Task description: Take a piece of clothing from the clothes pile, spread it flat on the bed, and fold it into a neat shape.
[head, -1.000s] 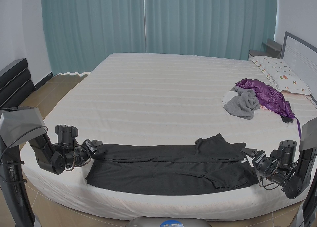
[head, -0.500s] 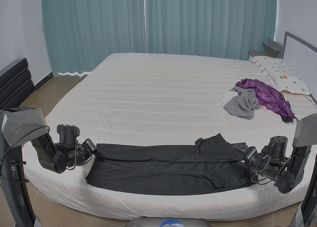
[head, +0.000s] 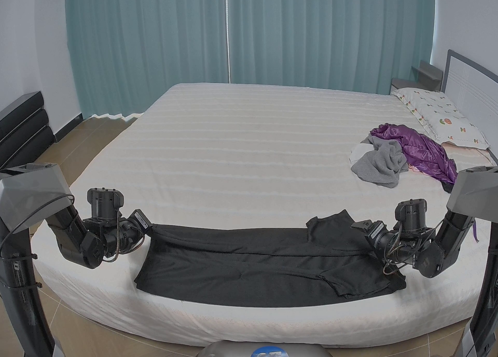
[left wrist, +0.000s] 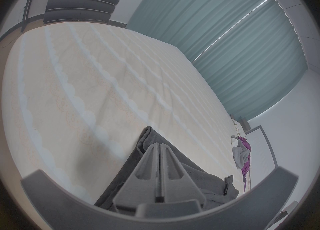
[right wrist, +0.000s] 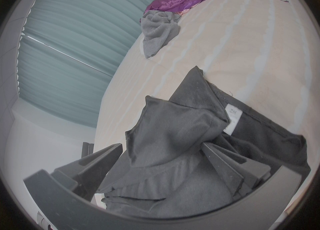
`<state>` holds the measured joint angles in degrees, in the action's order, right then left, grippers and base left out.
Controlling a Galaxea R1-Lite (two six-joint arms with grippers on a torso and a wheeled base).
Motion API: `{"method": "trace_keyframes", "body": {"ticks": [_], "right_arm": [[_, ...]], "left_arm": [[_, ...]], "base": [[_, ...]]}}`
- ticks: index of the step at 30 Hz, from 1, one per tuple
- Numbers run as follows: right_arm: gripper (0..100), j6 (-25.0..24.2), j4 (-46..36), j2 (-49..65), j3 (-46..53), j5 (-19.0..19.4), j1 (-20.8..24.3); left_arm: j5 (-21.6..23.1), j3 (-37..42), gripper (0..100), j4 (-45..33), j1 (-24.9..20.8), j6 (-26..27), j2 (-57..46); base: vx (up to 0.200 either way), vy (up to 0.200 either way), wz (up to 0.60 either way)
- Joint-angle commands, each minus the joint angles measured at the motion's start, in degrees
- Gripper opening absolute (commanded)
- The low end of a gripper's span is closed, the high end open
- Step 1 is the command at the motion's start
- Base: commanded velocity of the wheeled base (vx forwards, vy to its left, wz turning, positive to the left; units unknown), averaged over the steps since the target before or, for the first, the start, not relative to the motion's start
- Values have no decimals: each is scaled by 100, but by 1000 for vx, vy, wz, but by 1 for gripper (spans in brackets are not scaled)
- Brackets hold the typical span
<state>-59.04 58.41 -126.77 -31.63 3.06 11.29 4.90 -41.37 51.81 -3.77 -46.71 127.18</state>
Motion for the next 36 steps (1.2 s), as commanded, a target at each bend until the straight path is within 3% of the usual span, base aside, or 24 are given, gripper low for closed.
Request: {"method": "trace_keyframes", "body": {"ticks": [1,9,10,28,36], "right_arm": [[100,6,-312,-366,-510,-95,-39],[100,15,-532,-586,-818,-315,-118],[0,15,-532,-577,-818,-315,-127],[0,24,-541,-58,-739,-464,-136],[0,24,-532,126,-1073,-473,-303]], "left_arm": [[-7,-2,0,5,-1,-4,-53],[-7,15,0,5,-1,-4,-62],[-15,15,0,5,-1,4,-62],[-15,-46,0,-4,25,22,-203],[-15,-556,0,-57,51,31,-168]], "base": [[0,0,0],[0,0,0],[0,0,0],[0,0,0],[0,0,0]]}}
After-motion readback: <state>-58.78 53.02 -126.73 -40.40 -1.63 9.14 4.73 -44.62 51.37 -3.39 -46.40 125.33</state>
